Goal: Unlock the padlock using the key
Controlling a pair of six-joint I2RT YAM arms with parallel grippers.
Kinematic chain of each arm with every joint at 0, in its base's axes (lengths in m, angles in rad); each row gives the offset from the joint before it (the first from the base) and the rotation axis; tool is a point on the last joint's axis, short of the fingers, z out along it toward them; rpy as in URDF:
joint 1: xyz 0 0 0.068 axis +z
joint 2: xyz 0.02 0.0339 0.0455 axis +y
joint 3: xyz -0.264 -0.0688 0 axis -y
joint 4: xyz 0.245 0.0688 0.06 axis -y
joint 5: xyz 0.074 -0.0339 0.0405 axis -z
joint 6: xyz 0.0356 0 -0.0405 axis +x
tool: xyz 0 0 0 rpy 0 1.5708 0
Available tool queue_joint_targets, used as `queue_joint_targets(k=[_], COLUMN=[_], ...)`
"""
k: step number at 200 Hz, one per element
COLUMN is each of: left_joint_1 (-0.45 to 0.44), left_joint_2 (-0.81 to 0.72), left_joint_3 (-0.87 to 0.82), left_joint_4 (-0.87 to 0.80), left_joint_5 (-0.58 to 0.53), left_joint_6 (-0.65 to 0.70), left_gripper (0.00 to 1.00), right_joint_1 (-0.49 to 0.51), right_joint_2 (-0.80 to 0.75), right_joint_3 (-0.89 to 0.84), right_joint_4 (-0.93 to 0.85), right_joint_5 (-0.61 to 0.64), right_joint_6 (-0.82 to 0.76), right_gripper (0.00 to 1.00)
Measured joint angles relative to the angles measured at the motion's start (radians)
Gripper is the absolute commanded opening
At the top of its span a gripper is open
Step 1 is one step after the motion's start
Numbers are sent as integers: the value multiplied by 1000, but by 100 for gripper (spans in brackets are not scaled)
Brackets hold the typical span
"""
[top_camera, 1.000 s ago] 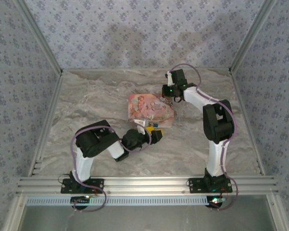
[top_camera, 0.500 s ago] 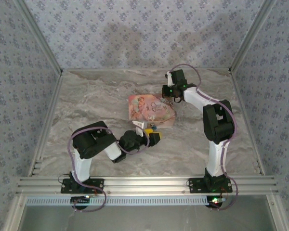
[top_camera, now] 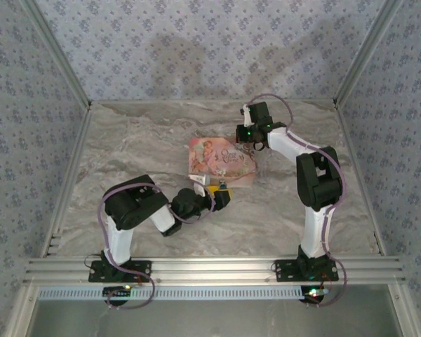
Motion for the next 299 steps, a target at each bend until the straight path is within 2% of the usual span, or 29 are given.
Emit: queue_joint_targets(k=[90, 127, 190, 220, 299], left_joint_1=[31, 31, 27, 8, -39], left_joint_2=[56, 67, 89, 106, 105], left_joint_3=[111, 126, 149, 165, 181], left_joint_4=[-15, -17, -16, -9, -26], left_joint_5=[216, 268, 291, 290, 142], left_joint_6=[-63, -79, -89, -89, -81], left_gripper=[70, 73, 73, 77, 81], right_joint_1=[-2, 0, 1, 4, 11], right_joint_2=[-15, -15, -18, -22, -44], right_joint_3=[-18, -18, -18, -18, -18], right_joint_4=[3, 0, -2, -4, -12], right_joint_5=[9, 8, 8, 8, 8], right_joint_6=[0, 0, 0, 0, 0], right_gripper=[0, 0, 0, 0, 0])
